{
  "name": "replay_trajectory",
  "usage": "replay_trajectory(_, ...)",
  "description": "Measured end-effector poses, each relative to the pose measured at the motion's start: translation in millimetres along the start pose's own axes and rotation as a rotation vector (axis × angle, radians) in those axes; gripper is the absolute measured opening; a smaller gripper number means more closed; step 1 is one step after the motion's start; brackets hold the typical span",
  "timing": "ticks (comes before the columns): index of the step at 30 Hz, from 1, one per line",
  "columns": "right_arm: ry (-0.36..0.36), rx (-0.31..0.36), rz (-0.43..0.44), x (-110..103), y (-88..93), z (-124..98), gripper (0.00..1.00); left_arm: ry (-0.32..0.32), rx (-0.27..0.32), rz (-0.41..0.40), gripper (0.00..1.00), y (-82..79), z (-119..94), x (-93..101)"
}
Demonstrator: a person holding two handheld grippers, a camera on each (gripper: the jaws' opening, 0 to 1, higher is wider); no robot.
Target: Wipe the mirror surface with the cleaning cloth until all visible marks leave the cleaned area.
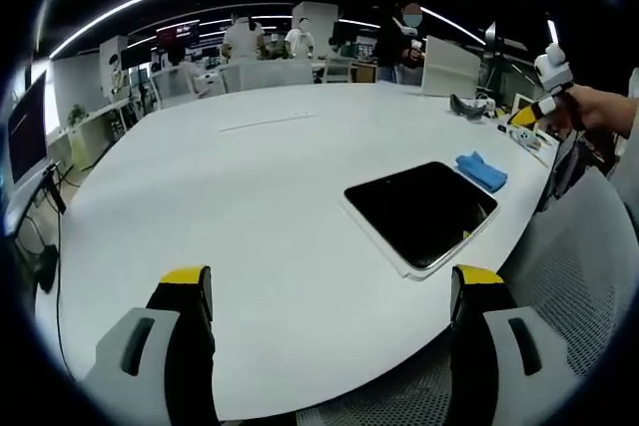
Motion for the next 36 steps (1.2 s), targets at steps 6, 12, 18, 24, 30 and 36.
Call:
replay_trajectory(6, -0.024, -0.052, 0.017, -2.3, 25.2, 26.9, 0.49, 0.006, -0.003, 0.002, 0.99, 1.0, 0.8, -0.4)
replay_trajectory(12, -0.001, -0.091, 0.009, 0.6, 42.9, 51.1, 0.40, 0.003, -0.008, -0.002, 0.99, 1.8, 1.1, -1.3)
replay_trajectory(18, 0.055, -0.137, 0.019, 10.5, 60.6, 71.5, 0.33, 0.002, -0.014, -0.002, 0.99, 2.5, 1.5, -0.8)
replay_trajectory(24, 0.125, -0.155, -0.042, 10.5, 66.2, 74.9, 0.27, -0.006, -0.017, -0.003, 0.99, 3.8, 2.0, -2.6)
replay_trajectory(30, 0.170, -0.183, -0.088, 7.3, 66.2, 78.6, 0.18, -0.006, -0.023, -0.002, 0.99, 5.2, 2.6, -2.5)
replay_trajectory(36, 0.172, -0.206, -0.147, -6.7, 66.4, 81.9, 0.01, -0.008, -0.031, 0.003, 0.98, 6.0, 2.5, -2.3)
Point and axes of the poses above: the point that each gripper's makers call its tool centre point, and the gripper's own axes: z roughly forward along the fingers, x roughly to its right, y roughly out of its underside, the point moved 6 cm from there along -z, roughly backward along the fingers, and after that the axes turned 10 degrees about x, right-handed, at the moved point
